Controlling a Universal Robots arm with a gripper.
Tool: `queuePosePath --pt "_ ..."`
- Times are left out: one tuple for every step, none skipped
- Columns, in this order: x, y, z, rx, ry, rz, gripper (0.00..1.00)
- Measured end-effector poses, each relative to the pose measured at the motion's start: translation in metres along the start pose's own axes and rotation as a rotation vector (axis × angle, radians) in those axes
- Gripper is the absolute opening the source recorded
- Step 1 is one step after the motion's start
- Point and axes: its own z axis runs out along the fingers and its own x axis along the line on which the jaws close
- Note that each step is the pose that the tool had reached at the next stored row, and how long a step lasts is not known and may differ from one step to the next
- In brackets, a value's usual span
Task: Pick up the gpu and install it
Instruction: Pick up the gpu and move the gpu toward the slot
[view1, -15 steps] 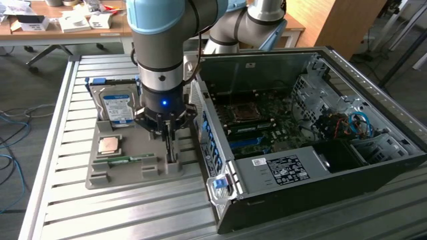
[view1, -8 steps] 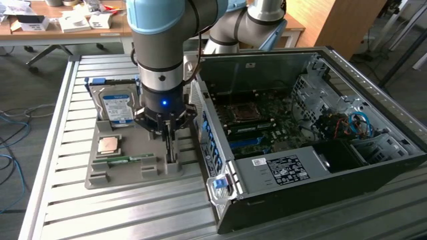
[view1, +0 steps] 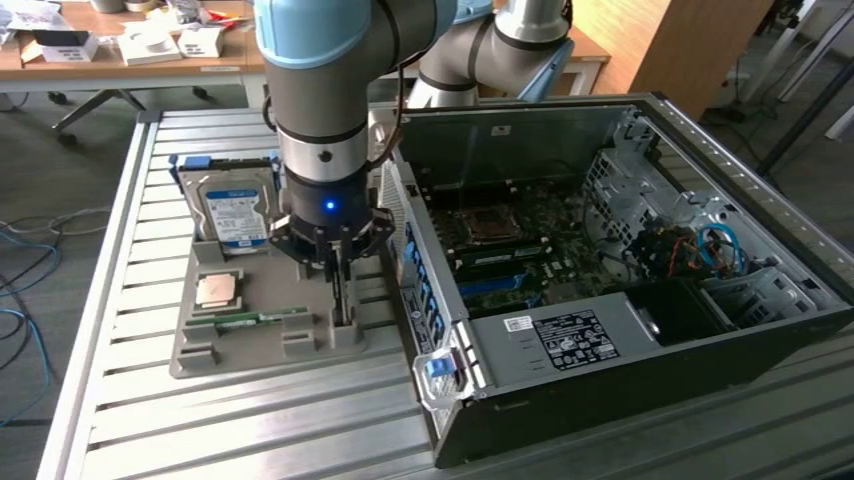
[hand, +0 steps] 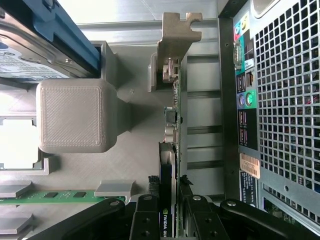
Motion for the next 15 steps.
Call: queuePosePath --pt "0.0 0.0 0.0 0.0 0.0 0.0 0.26" --pt "0.0 0.0 0.0 0.0 0.0 0.0 0.26" --pt "0.0 0.0 0.0001 0.0 -0.0001 0.0 0.26" --pt "0.0 0.0 0.0001 0.0 -0.0001 0.0 0.26" --pt "0.0 0.0 0.0001 0.0 -0.0001 0.0 0.26" --pt "0.0 0.0 0.0001 0.0 -0.0001 0.0 0.26" --pt "0.0 0.0001 -0.0001 -0.0001 -0.0002 0.0 0.26" --pt "0.0 0.0001 -0.0007 -0.0005 -0.0006 0.0 0.26" --pt "0.0 0.0002 -0.0019 -0.0004 -0.0004 0.0 0.26" --pt "0.0 0.0002 -0.0035 -0.0002 -0.0001 0.0 0.26" --pt "0.0 0.0003 -0.0055 -0.0002 -0.0001 0.0 0.26" --pt "0.0 0.0004 -0.0075 -0.0002 -0.0001 0.0 0.26" --pt "0.0 0.0005 -0.0094 -0.0002 -0.0002 0.0 0.26" --pt "0.0 0.0005 -0.0113 -0.0002 -0.0002 0.0 0.26" --pt "0.0 0.0006 -0.0134 -0.0002 -0.0001 0.0 0.26"
